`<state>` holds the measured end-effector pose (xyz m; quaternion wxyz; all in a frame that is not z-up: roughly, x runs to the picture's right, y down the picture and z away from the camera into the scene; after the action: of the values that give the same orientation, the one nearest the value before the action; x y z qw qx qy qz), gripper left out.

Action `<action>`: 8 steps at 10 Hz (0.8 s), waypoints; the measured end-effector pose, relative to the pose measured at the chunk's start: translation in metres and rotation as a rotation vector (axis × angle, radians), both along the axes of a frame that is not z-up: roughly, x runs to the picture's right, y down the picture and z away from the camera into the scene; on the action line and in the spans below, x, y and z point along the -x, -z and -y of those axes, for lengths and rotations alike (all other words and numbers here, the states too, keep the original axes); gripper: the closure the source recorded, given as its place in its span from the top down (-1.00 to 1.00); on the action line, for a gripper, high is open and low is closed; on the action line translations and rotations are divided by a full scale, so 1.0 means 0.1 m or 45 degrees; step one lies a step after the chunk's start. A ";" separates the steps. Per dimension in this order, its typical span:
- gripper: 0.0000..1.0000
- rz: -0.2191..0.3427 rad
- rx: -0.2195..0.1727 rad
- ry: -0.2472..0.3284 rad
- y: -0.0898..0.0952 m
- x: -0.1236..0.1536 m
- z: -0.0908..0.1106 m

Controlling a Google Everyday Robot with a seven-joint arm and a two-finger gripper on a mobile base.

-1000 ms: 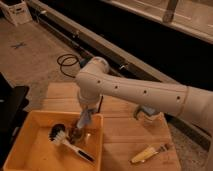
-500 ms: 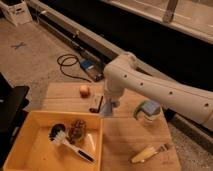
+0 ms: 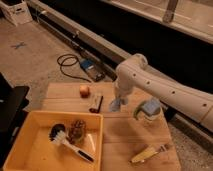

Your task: Place towel in table surface

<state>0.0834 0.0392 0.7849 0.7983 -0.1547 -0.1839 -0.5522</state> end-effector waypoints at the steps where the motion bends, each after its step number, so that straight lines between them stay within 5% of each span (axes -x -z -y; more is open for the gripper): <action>1: -1.00 0.010 -0.001 -0.010 -0.11 0.01 -0.01; 3: -0.88 0.026 0.002 -0.044 -0.39 -0.02 -0.12; 5: -0.49 0.049 0.010 -0.089 -0.57 -0.08 -0.29; 8: -0.38 0.066 0.002 -0.104 -0.62 -0.09 -0.35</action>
<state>0.0920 0.0741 0.8470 0.8150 -0.1335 -0.2111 -0.5228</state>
